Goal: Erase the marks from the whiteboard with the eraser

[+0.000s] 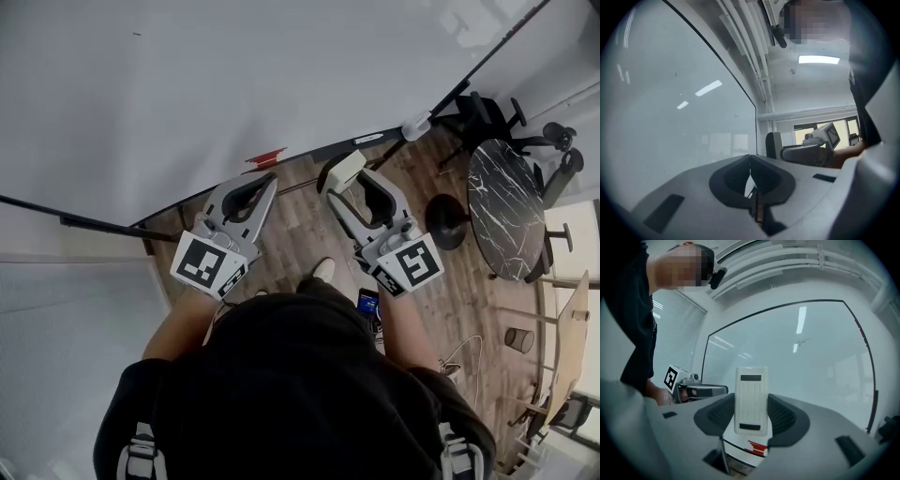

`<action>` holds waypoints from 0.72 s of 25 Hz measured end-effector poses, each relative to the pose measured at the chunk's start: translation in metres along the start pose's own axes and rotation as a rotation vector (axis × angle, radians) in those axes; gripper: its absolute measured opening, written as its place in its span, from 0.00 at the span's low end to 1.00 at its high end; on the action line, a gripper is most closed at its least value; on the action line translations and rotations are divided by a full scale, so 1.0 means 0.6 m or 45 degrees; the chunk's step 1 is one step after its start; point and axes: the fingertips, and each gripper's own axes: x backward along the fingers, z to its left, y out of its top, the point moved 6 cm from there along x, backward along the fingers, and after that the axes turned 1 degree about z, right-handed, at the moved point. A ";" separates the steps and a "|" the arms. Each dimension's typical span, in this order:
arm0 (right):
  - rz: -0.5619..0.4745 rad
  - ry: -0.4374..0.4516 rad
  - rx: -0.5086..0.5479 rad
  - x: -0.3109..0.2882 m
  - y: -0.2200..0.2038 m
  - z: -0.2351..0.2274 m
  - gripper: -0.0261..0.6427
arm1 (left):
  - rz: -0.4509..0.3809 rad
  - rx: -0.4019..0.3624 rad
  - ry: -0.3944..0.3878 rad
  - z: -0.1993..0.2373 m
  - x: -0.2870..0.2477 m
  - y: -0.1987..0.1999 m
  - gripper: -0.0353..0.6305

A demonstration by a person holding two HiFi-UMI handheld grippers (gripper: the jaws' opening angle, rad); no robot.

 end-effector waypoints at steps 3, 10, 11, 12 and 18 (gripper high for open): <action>-0.008 0.024 0.000 0.002 0.014 -0.051 0.37 | -0.004 -0.011 0.027 -0.005 -0.047 0.018 0.06; 0.014 0.076 0.048 0.007 0.019 -0.140 0.37 | -0.011 -0.052 0.113 -0.019 -0.129 0.025 0.06; 0.014 0.083 0.058 0.007 0.024 -0.151 0.37 | -0.012 -0.056 0.126 -0.019 -0.140 0.028 0.06; 0.013 0.091 0.065 0.006 0.029 -0.162 0.37 | -0.013 -0.059 0.140 -0.020 -0.150 0.031 0.06; 0.014 0.119 0.106 -0.015 0.066 -0.203 0.37 | -0.020 -0.065 0.210 -0.015 -0.190 0.055 0.06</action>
